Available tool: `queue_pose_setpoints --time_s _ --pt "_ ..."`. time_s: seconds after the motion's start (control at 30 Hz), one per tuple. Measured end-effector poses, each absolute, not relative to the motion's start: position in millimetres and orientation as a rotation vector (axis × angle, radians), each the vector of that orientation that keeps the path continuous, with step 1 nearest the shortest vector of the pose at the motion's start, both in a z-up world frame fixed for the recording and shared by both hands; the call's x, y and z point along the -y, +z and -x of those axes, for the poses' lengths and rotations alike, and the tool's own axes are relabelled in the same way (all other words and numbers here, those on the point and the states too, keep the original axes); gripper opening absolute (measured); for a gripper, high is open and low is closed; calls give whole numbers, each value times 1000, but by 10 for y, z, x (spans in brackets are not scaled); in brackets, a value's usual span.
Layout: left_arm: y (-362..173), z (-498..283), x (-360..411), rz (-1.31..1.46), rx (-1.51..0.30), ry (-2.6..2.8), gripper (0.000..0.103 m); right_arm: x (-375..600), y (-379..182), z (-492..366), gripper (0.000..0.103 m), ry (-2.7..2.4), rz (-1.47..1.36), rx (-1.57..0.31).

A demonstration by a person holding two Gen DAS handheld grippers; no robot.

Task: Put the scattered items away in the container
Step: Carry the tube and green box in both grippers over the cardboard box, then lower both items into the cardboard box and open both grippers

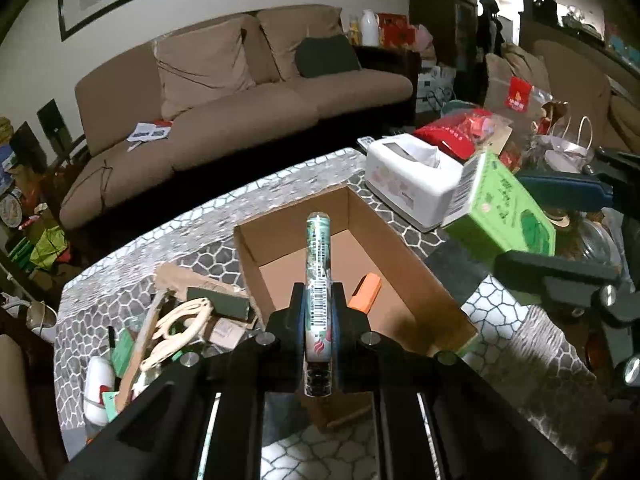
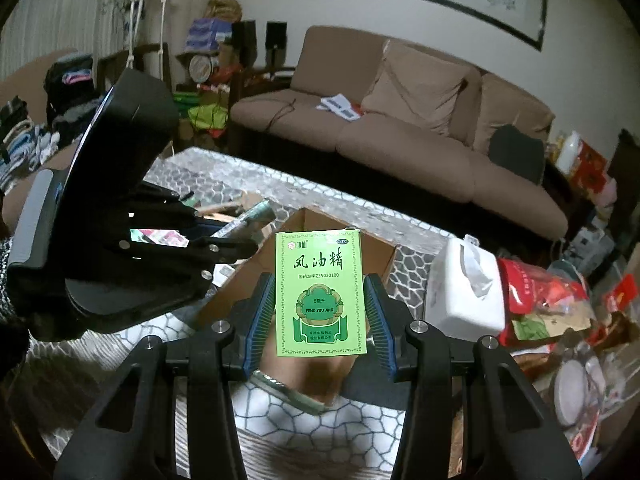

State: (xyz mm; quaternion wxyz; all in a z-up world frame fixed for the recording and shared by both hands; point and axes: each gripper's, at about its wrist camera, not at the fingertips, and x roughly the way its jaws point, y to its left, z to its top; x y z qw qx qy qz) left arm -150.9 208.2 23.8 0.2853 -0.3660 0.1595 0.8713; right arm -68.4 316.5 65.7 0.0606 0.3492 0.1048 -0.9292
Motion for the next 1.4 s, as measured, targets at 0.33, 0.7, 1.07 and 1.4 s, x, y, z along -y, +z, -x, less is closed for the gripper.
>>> queue_pose_setpoints --time_s 0.33,0.7,1.07,1.4 --pt "-199 1949 -2347 1137 -380 2261 11 -3365 198 1170 42 -2754 -1194 -244" --pt "-546 2210 -2467 1231 -350 2238 11 -3628 -188 1502 42 -2727 -1272 -91" --pt "-770 2243 -2530 1277 -366 2242 11 -3788 -414 1609 42 -2699 -1312 -10" --pt "-703 2248 -2478 1247 -371 2279 25 -3829 -354 1584 62 -2730 -1276 37"
